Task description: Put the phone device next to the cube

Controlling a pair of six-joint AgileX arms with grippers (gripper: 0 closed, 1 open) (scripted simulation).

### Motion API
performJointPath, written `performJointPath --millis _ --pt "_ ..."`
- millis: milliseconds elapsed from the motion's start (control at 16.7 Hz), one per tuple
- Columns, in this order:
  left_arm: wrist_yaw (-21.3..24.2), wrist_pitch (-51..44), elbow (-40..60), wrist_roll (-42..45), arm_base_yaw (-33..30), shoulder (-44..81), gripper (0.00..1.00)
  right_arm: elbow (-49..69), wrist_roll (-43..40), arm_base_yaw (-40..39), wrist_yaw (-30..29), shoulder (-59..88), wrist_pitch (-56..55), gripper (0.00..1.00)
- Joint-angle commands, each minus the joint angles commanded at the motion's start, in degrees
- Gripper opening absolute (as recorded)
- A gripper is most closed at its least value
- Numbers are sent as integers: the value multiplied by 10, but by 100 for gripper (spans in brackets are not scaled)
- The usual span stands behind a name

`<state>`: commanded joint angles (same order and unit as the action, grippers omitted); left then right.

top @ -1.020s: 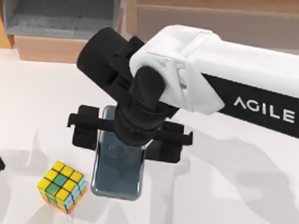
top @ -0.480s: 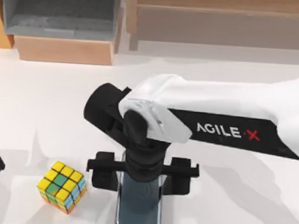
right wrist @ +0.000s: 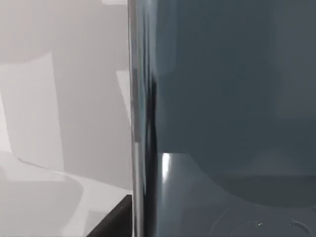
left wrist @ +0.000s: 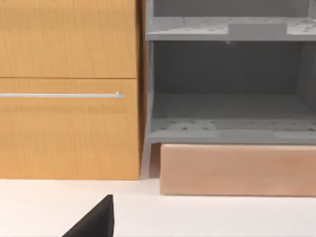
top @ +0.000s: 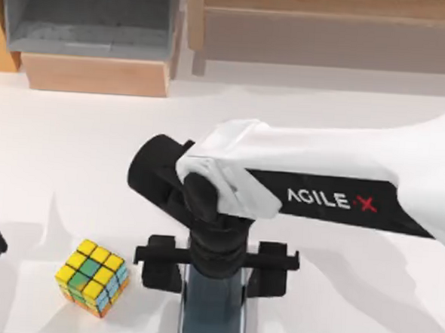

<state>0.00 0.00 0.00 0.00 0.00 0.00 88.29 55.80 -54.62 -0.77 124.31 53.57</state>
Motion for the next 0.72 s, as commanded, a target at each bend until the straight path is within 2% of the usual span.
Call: performJointPath --millis 720 --pt "0 0 0 0 0 0 100 0 0 0 0 0 0 98"
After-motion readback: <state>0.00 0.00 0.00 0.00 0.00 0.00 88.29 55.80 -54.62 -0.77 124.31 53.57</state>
